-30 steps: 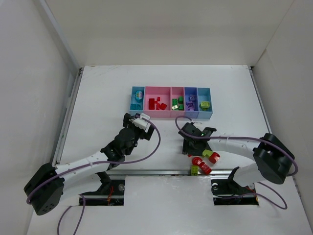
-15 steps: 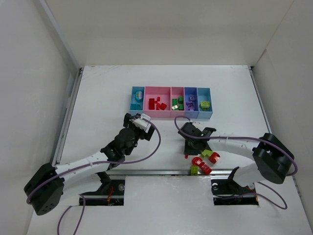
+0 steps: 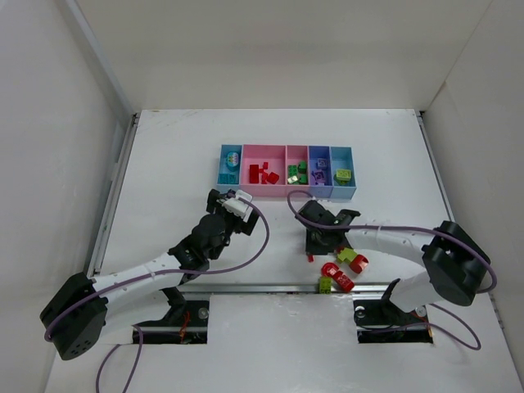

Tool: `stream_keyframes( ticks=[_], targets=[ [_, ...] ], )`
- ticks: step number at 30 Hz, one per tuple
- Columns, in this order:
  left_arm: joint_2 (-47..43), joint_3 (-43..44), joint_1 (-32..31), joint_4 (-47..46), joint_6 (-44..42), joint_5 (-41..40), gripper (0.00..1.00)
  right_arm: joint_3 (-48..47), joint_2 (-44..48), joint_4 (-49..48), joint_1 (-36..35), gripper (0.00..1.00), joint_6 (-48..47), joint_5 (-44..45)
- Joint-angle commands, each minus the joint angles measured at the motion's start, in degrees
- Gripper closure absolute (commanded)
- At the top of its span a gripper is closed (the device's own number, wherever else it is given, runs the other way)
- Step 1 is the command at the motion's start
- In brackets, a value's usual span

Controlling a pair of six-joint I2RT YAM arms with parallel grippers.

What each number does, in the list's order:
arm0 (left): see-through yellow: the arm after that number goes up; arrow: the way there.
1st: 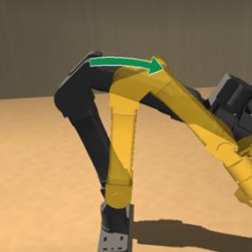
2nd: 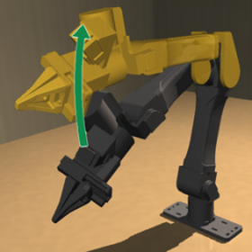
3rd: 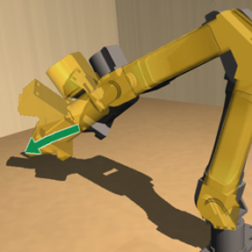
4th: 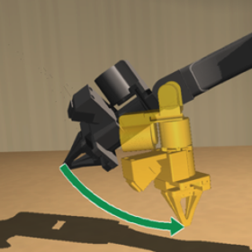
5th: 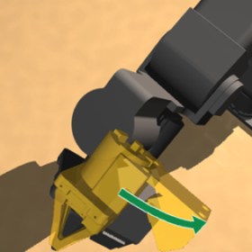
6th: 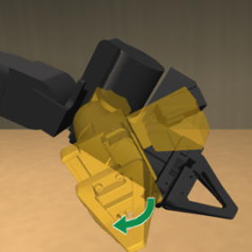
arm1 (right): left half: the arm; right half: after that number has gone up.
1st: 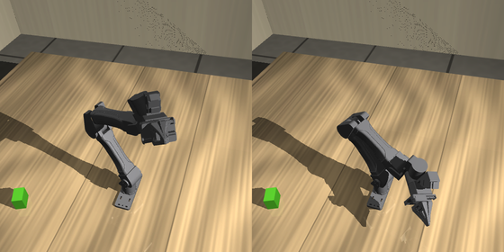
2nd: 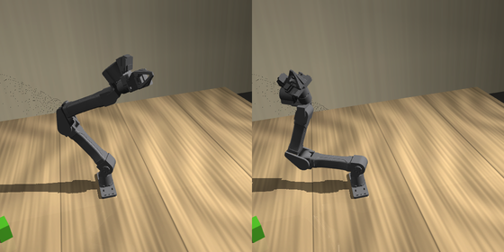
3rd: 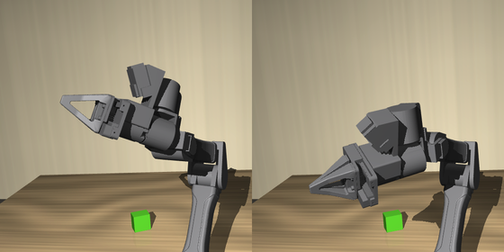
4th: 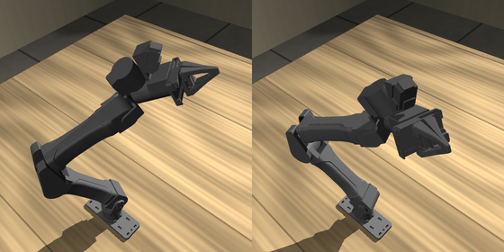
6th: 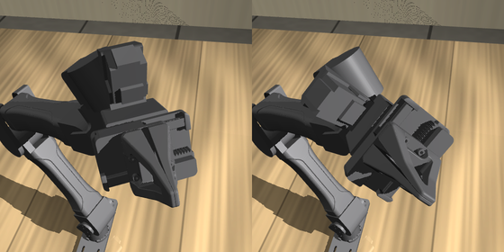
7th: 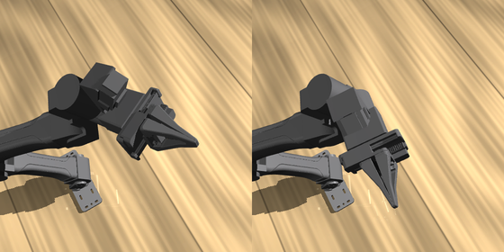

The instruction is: Sort the legos into containers by color

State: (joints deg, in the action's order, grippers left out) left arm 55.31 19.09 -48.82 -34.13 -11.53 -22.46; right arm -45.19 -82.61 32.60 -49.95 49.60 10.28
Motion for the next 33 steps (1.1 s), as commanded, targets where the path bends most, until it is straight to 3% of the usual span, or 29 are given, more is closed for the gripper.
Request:
stream_keyframes(
  ticks=[1,6,11,20,27,29,30,33],
  targets=[
    [-1.4,-0.5,-0.4,-2.6,-0.2,0.5,0.13,-4.0,1.0,0.4,-0.5,1.00,-2.1,0.2],
    [-1.4,-0.5,-0.4,-2.6,-0.2,0.5,0.13,-8.9,1.7,1.9,-0.5,1.00,-5.0,1.3],
    [-1.4,-0.5,-0.4,-2.6,0.3,-1.4,0.13,-19.6,0.5,1.7,-0.5,1.00,-9.5,4.7],
    [-0.9,-0.5,-0.4,-3.7,2.6,-7.1,0.11,-45.2,-18.2,-0.7,1.8,1.00,-22.5,12.7],
    [0.9,0.6,0.8,-3.7,3.7,-7.6,0.11,-60.4,-33.0,-3.3,9.3,1.00,-26.0,6.7],
    [1.5,1.2,1.4,-3.7,3.7,-7.6,0.11,-63.3,-36.2,-3.3,10.3,0.90,-26.7,4.7],
    [1.5,1.2,2.0,-3.7,4.2,-7.6,0.11,-64.1,-37.0,-3.3,11.0,0.73,-27.9,3.7],
    [2.0,1.7,2.6,-3.1,4.2,-7.0,0.11,-66.1,-38.9,-3.3,11.5,0.46,-30.6,0.6]
  ],
)
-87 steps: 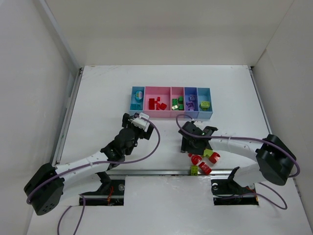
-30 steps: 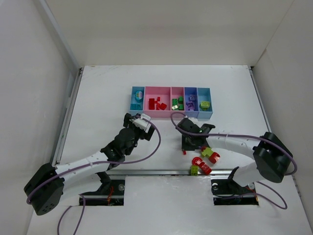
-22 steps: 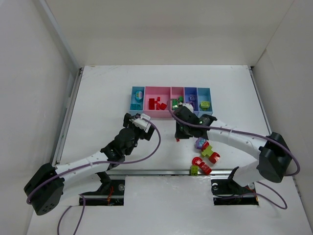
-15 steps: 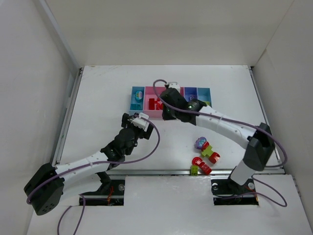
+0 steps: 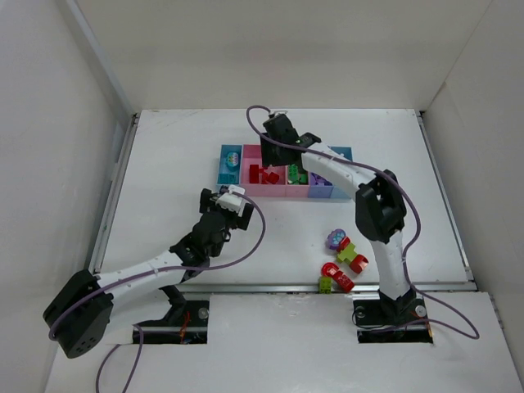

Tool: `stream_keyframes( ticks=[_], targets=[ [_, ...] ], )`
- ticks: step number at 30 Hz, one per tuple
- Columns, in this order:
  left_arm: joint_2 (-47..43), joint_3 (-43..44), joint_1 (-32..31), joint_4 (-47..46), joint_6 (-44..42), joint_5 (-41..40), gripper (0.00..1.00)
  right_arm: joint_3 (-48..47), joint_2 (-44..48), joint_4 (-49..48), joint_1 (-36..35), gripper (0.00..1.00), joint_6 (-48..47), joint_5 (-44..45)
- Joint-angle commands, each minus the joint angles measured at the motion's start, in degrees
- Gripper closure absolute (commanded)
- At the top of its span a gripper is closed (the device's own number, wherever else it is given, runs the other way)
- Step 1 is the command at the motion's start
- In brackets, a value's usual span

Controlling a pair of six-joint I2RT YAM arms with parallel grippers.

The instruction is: Sort the legos into containers by color

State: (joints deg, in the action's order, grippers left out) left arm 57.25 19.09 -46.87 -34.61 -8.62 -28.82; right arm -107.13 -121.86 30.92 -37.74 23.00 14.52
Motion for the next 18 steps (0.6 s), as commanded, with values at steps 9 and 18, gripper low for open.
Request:
stream_keyframes(
  ticks=[9,18],
  targets=[
    [-0.6,1.7,1.2,-2.7,1.3,-0.1,0.11,1.7,10.8,0.8,0.4,0.00,-5.8,-1.8],
    [-1.1,1.2,-0.5,-2.7,0.2,1.0,0.11,32.2,33.2,13.5,6.6,0.00,-7.4,-13.1]
  ],
)
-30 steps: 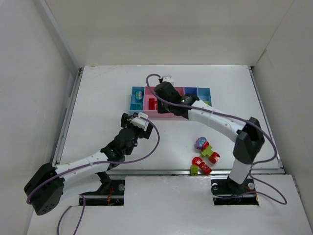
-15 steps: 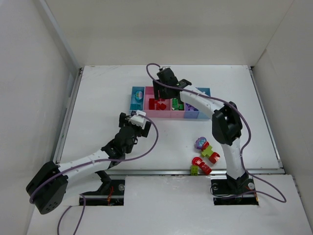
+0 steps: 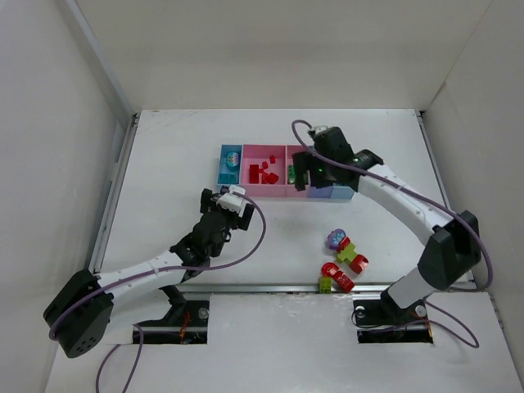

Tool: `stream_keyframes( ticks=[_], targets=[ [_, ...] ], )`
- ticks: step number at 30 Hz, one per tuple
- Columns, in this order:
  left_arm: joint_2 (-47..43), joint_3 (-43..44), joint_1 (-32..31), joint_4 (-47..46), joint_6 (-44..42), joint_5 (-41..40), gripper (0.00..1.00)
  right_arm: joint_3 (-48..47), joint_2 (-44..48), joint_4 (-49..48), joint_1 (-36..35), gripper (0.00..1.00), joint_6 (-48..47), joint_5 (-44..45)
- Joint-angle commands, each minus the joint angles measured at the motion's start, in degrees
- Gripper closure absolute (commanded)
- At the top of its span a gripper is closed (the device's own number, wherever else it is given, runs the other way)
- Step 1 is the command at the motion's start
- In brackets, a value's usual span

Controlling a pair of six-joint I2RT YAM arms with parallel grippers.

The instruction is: Sort the legos into containers by color

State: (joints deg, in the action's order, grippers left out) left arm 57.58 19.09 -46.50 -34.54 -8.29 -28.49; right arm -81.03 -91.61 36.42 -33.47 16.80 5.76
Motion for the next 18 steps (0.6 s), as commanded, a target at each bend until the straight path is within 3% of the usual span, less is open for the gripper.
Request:
stream_keyframes(
  ticks=[1,8,11,18],
  targets=[
    [-1.4,1.2,-0.9,-2.7,-0.1,0.7,0.11,8.0,4.3,9.6,3.5,0.00,-1.2,-5.3],
    [-1.9,0.7,-1.9,-2.7,-1.3,1.9,0.11,10.4,4.3,23.4,4.7,0.00,-1.2,-1.4],
    [-2.5,0.2,-1.9,-2.7,-1.3,1.9,0.10,9.8,0.7,24.6,4.7,0.00,-4.9,-4.6],
    [-3.0,0.2,-1.9,-2.7,-1.3,1.9,0.10,8.6,-8.2,24.6,2.7,0.00,-6.2,-1.5]
  ],
)
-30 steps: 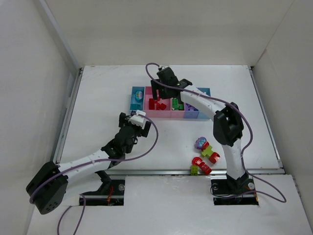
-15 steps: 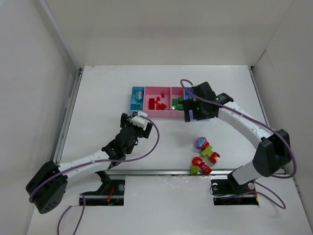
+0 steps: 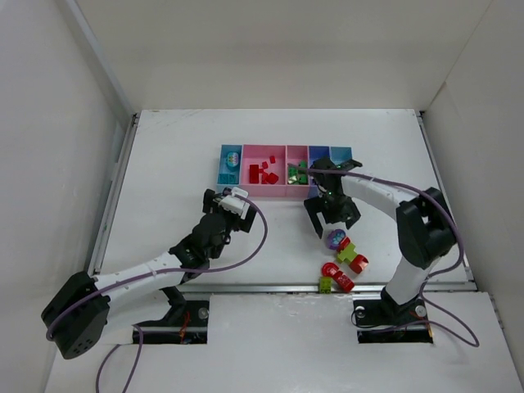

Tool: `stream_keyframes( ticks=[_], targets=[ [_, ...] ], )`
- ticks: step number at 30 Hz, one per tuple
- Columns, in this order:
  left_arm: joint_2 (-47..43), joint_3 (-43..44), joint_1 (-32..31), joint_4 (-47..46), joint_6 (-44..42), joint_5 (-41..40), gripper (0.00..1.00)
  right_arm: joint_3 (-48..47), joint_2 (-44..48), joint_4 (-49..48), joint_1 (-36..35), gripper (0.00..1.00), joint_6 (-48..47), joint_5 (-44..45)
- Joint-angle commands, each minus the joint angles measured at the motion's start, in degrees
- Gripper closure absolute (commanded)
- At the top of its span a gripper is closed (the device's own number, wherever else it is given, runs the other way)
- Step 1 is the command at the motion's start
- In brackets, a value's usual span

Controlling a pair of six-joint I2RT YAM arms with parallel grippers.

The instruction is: Sort the legos into containers by color

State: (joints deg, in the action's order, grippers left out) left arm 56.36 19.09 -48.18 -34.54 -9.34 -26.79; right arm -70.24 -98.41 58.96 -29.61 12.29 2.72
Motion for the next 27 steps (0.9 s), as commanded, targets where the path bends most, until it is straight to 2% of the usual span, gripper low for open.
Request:
stream_keyframes(
  ticks=[1,12,20,27],
  targets=[
    [-1.8,0.2,-0.2,-2.7,-0.2,0.2,0.10,-2.2,-2.2,2.0,-1.2,0.00,-1.7,1.5],
    [-1.3,0.2,-0.2,-2.7,-0.2,0.8,0.10,-1.0,-5.7,1.5,-2.9,0.00,-1.1,2.1],
    [-1.3,0.2,-0.2,-2.7,-0.8,0.8,0.10,-1.7,-5.7,4.6,-4.8,0.00,1.7,2.9],
    [-1.3,0.2,-0.2,-2.7,-0.8,1.3,0.10,1.2,-5.1,6.4,-4.8,0.07,4.3,4.7]
  ],
)
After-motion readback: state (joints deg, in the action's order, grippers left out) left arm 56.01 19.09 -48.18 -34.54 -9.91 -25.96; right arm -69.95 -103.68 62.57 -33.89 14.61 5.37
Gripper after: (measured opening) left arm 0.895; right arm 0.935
